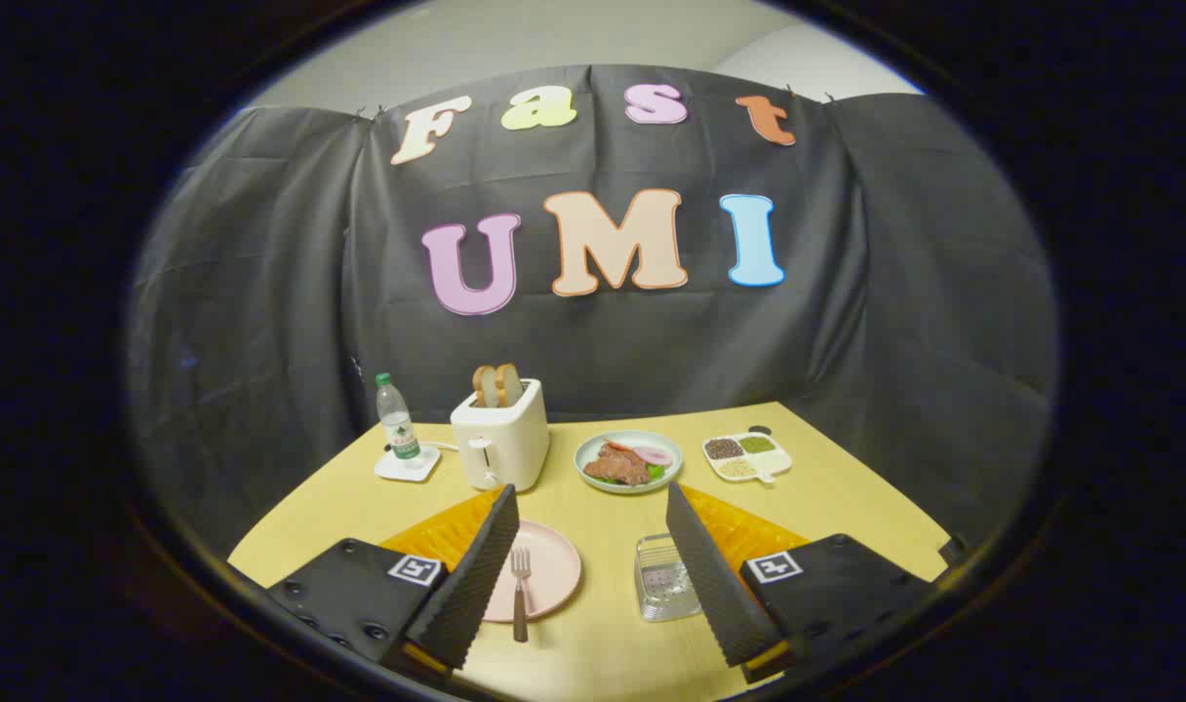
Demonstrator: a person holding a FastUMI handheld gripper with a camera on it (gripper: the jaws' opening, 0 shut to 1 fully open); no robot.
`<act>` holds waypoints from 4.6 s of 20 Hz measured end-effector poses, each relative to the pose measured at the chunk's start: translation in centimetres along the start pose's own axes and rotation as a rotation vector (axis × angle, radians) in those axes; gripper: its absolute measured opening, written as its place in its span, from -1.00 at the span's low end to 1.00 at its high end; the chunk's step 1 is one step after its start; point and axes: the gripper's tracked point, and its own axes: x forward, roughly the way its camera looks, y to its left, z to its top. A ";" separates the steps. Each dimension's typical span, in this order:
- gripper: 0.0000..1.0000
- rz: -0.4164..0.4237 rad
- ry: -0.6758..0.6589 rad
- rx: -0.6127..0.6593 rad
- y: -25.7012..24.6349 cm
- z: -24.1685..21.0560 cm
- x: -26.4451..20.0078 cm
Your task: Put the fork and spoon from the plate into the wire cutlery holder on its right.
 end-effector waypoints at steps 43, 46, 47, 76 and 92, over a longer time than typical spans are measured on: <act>0.89 0.158 0.823 -0.190 6.0 -23.4 3.6; 0.87 0.149 0.845 -0.213 6.0 -24.5 4.4; 0.87 0.151 0.846 -0.217 6.1 -24.9 4.7; -0.85 0.133 0.565 -0.123 6.0 -19.3 4.4; -0.84 -0.043 0.663 -0.120 -7.3 -11.8 -2.9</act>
